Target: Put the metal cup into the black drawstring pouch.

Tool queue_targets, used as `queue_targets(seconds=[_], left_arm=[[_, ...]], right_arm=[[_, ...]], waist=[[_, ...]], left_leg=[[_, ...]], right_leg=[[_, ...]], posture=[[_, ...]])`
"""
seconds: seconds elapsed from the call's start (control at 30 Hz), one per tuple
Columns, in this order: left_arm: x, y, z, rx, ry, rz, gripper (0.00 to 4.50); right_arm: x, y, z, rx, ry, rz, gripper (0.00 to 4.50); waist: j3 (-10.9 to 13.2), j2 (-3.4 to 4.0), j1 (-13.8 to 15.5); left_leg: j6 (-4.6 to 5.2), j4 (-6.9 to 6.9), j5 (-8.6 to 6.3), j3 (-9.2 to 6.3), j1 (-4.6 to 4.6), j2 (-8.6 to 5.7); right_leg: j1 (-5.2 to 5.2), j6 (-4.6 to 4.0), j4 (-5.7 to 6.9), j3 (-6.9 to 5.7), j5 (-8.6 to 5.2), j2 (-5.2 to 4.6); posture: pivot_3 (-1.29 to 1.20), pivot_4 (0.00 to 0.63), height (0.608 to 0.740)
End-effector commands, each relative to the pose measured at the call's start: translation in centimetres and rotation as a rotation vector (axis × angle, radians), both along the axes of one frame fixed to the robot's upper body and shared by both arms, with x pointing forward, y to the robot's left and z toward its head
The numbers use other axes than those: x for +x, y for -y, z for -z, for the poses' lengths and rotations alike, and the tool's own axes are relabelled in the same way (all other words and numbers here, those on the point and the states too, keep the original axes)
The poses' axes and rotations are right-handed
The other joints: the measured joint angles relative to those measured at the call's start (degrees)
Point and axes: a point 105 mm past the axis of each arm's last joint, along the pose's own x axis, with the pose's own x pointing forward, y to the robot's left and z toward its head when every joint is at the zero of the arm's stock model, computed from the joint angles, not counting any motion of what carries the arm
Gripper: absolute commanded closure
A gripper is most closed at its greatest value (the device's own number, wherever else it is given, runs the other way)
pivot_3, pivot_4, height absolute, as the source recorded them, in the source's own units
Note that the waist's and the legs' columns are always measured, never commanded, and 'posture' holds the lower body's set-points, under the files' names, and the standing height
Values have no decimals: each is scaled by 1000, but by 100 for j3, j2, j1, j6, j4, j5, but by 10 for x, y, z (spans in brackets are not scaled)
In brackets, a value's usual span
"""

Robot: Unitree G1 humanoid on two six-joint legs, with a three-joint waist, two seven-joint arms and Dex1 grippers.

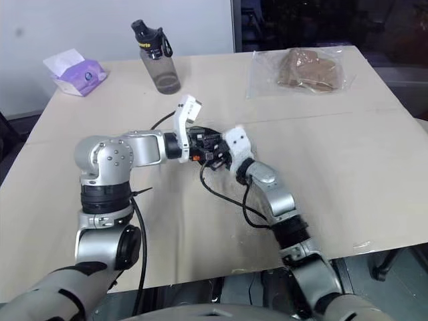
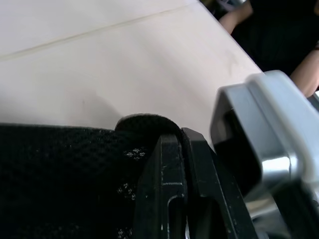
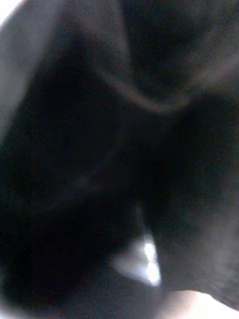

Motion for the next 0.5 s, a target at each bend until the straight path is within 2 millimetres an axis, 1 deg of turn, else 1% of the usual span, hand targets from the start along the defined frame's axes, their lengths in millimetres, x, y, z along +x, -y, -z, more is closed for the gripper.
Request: queue_targets(seconds=[0.03, 0.07, 0.1, 0.13, 0.2, 0.23, 0.27, 0.33, 0.4, 0.43, 0.5], left_arm=[[-5, 5, -8, -18, 44, 43, 4500], [-4, 6, -8, -15, 44, 44, 4500], [-3, 6, -7, -14, 44, 44, 4500], [-1, 7, -8, -15, 44, 44, 4500], [3, 9, -9, -19, 46, 42, 4500], [4, 10, -9, -19, 50, 46, 4500], [5, 11, -10, -18, 54, 51, 4500], [8, 12, -9, -15, 61, 55, 4500], [11, 13, -9, -11, 69, 53, 4500], [13, 13, -9, -17, 82, 58, 4500], [17, 11, -8, -8, 102, 57, 4500]], right_arm=[[-7, -7, -8, -372, 378, -45, 4463], [-12, -10, 1, -476, 455, -94, 4463], [-12, -10, 5, -498, 465, -98, 4463], [-7, -8, 3, -433, 412, -49, 4463], [4, -3, -11, -178, 237, 70, 4463], [6, 0, -12, -125, 179, 81, 4463], [7, 1, -9, -142, 172, 73, 4463], [5, 3, -1, -210, 177, 56, 3777], [2, 5, -2, -224, 182, 47, 3132], [2, 9, -3, -238, 190, 59, 2537], [2, 16, -6, -241, 194, 84, 1550]], waist=[[0, 0, 15], [0, 0, 18], [0, -1, 14], [-1, -2, 5], [-2, -4, -24], [-2, -4, -26], [-2, -4, -21], [-3, -3, 1], [-3, -3, 14], [-3, -3, 12], [-3, -3, 12]], left_leg=[[0, 2, 0, 7, 0, -5], [0, 8, 0, 13, -2, -12], [1, 9, 0, 32, -2, -17], [0, 9, 0, 36, -1, -16], [-1, 5, 0, 35, 1, -1], [-2, 3, 0, 28, 1, 8], [-5, -1, 1, 22, -1, 12], [-6, 0, 2, 19, 0, 8], [-5, 6, 2, 21, -3, -4], [-5, 7, 2, 22, -5, -5], [-5, 6, 2, 24, -5, -4]], right_leg=[[0, 1, -1, 5, 0, -2], [1, 2, -4, 5, 0, -5], [0, 3, -4, 5, 0, -6], [1, 3, -4, 4, 0, -5], [0, 1, 0, 2, 0, 3], [-7, -2, 4, 4, 2, 15], [-14, -7, 5, 9, 6, 18], [-11, -7, 4, 10, 6, 15], [-8, -7, -1, 12, 6, 7], [-8, -6, -3, 12, 6, 6], [-11, -6, -1, 10, 6, 7]], posture=[[0, 150, 740], [0, 150, 740], [0, 150, 740], [0, 150, 740], [0, 150, 740], [0, 150, 740], [0, 150, 740], [0, 150, 740], [0, 150, 740], [0, 150, 740], [0, 150, 740]])
